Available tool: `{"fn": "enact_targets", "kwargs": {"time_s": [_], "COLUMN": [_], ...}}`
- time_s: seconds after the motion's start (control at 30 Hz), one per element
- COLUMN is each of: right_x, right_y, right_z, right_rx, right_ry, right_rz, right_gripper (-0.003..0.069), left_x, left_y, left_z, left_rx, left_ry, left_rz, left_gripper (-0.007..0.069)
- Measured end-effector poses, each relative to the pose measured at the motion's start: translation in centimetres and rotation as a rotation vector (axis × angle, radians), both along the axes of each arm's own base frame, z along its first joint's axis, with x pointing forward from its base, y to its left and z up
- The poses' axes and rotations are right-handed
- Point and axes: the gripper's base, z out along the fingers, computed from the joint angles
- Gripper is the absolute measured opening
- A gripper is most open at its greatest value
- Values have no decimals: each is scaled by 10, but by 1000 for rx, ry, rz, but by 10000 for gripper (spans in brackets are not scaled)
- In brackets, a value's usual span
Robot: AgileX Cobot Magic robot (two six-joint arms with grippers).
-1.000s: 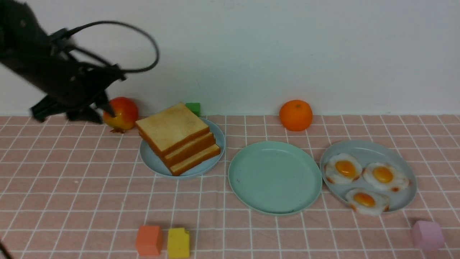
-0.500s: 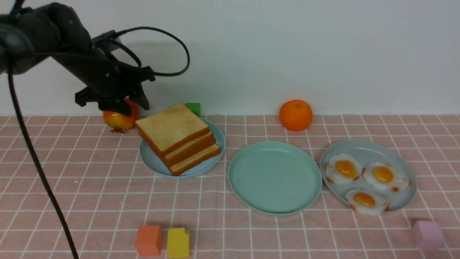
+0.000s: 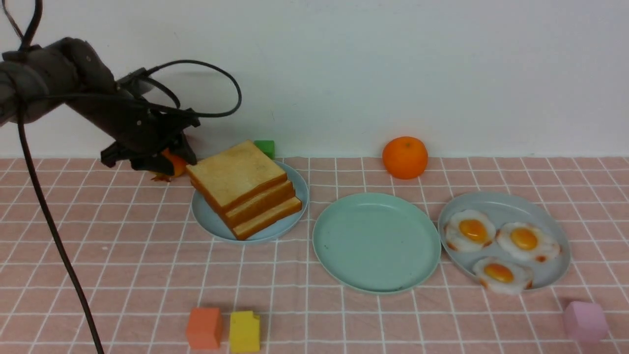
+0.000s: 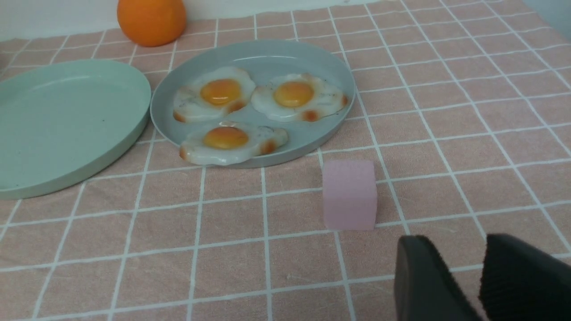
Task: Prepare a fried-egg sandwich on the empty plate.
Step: Use the left arm to grab a slice of bread, then use the left arm to put a slice of bread into the empty plate in the middle
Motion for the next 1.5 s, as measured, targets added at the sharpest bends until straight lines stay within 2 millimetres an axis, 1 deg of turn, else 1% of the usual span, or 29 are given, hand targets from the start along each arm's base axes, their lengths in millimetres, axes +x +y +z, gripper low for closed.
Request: {"fn": "enact_targets", "kwargs": {"time_s": [0.07,0.27,0.4,0.53,0.57,0.63,0.73,0.77,0.8,0.83,0.9,1.03,1.1,1.2,1.27,1.3,1.33,1.37,1.5], "right_x": [0,0,0,0,0,0,0,0,0,0,0,0,0,0,0,0,0,0,0], "right_y": [0,0,0,0,0,0,0,0,0,0,0,0,0,0,0,0,0,0,0], "right_z": [0,0,0,0,0,0,0,0,0,0,0,0,0,0,0,0,0,0,0], "right_rx": [0,0,0,0,0,0,0,0,0,0,0,0,0,0,0,0,0,0,0], "right_ry": [0,0,0,0,0,0,0,0,0,0,0,0,0,0,0,0,0,0,0], "right_rz": [0,0,0,0,0,0,0,0,0,0,0,0,0,0,0,0,0,0,0], "right_gripper": [242,242,242,242,242,242,242,242,242,242,242,242,242,242,242,242,242,242,242], "left_x": [1,3,6,7,7,8,8,8,8,8,8,7,5,1,-4,-5,-9,-12,-21], "left_y": [-1,-3,-4,-3,-3,-3,-4,-4,-4,-4,-4,-4,-5,-5,-5,-5,-5,-5,-6], "left_z": [-3,-2,-14,-16,-16,-15,-15,-15,-15,-15,-15,-12,-6,10,29,33,46,54,76], "left_rx": [-10,-32,-42,-47,-47,-49,-52,-53,-53,-57,-57,-58,-53,-45,-41,-41,-37,-34,-31], "left_ry": [3,-21,-6,-10,-11,-13,-13,-13,-13,-13,-13,-17,-20,-43,-74,-81,-106,-121,-150], "left_rz": [-4,-10,-1,4,4,5,5,5,5,6,6,4,-5,-15,-21,-22,-31,-39,-65], "left_gripper": [366,366,366,349,337,289,191,191,153,83,68,67,67,67,67,67,67,67,67]}}
